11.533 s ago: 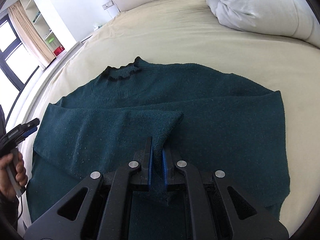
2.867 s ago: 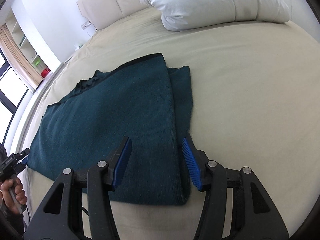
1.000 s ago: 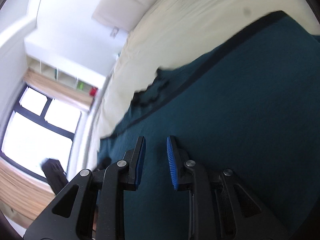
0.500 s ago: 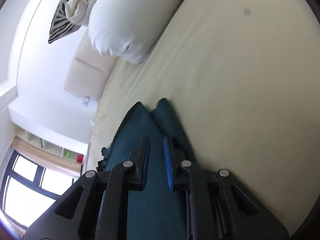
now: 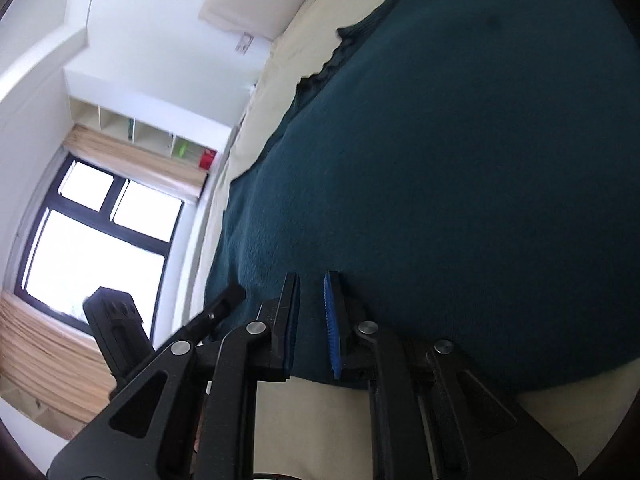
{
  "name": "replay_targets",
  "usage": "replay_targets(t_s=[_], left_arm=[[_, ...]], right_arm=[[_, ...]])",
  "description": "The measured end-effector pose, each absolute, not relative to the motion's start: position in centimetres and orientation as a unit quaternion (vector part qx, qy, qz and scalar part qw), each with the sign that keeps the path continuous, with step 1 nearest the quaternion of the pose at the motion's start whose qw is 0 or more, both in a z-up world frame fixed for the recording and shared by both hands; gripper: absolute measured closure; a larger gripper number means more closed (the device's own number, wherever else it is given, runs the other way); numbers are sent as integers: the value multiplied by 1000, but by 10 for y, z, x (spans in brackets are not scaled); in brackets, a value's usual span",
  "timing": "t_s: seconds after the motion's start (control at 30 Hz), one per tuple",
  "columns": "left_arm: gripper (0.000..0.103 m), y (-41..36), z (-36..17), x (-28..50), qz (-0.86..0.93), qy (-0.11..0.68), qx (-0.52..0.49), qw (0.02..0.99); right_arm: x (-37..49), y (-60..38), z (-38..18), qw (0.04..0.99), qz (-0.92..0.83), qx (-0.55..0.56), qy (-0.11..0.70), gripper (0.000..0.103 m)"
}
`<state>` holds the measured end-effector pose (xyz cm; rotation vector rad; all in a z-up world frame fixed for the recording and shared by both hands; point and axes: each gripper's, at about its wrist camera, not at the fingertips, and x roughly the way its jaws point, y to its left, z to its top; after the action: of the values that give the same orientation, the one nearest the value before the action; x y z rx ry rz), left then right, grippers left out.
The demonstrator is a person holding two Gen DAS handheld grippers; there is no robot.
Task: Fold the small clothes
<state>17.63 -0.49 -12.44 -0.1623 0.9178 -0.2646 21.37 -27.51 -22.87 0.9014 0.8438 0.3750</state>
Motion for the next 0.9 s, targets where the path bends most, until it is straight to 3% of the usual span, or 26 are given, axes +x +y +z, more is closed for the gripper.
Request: replay_targets(t_s=[0.23,0.43,0.47,0.5,0.57,0.7,0.9], left_arm=[[61,-5,-125,174,-123,446,-73,884],[61,-6,-125,176,-125,446,-77,883],[61,-6,-126,176,-126,446,-78,883],[61,-6,-126,176,-127,446,-79,883],[61,-4,-125,176,-129,446,-82,882],[60,6,-119,174,-132,449,-111,877],[44,12,-95,181,-121,419,-117,892]], right_arm=[[165,-395,-218,831,27,451,325,92],[118,-443,-193,855,-42,421,299,83],[111,-445,-187,859,-45,415,296,74],[107,-445,-183,859,-48,414,298,55],[87,-445,-164,871,-60,398,282,46],[70,-443,-138,884,-53,374,276,46],[88,-440,-138,869,-21,400,289,46]])
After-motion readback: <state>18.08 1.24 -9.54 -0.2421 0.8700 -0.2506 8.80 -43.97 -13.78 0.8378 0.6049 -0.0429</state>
